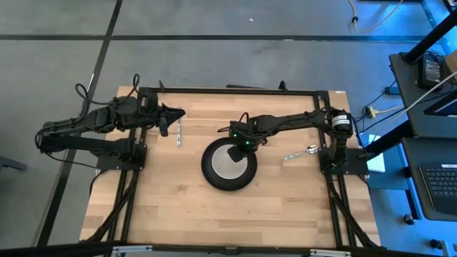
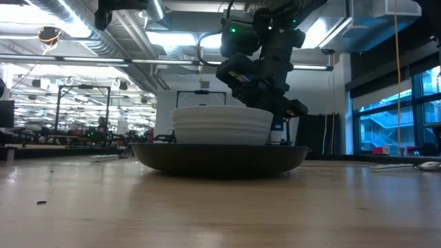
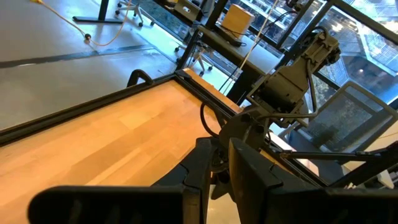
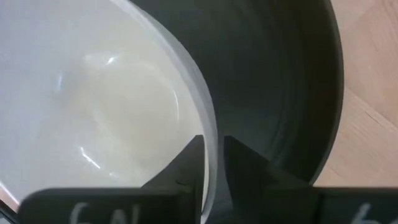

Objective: Pick and place plate/cup/fork/spoon on tray
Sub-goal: Stack the white bowl on the black plate

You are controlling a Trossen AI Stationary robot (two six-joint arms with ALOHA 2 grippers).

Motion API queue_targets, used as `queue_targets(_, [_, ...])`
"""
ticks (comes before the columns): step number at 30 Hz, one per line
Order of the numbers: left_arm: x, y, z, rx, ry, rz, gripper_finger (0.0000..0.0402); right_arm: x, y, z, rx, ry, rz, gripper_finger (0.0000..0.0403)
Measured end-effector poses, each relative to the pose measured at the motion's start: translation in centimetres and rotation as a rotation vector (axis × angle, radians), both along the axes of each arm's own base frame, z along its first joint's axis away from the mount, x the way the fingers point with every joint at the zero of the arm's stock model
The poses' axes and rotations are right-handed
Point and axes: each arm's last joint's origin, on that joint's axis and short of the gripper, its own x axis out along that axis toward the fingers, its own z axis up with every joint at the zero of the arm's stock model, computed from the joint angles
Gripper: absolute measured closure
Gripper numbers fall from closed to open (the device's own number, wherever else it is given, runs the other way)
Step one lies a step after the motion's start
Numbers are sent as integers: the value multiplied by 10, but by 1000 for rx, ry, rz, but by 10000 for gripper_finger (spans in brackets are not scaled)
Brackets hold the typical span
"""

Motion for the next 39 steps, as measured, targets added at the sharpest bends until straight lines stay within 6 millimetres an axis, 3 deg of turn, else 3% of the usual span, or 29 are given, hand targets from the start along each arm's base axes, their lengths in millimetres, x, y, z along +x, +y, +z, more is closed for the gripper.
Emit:
queue_targets(12, [0, 0, 0, 0, 0, 0, 351, 2, -6, 4, 16, -14, -18, 336])
queue_targets(20, [0, 0, 0, 6, 3, -1, 351, 13, -13, 35, -4, -88, 25, 336])
queue_targets(28, [0, 0, 0, 7, 3, -2, 351, 9, -13, 66, -17, -12, 50, 336])
queue_targets(33, [0, 0, 0, 7, 4, -1, 351, 17, -12, 85, -48, -99, 74, 336])
queue_targets(39, [0, 0, 0, 7, 4, -1, 351, 20, 1, 76, -42, -117, 105, 347])
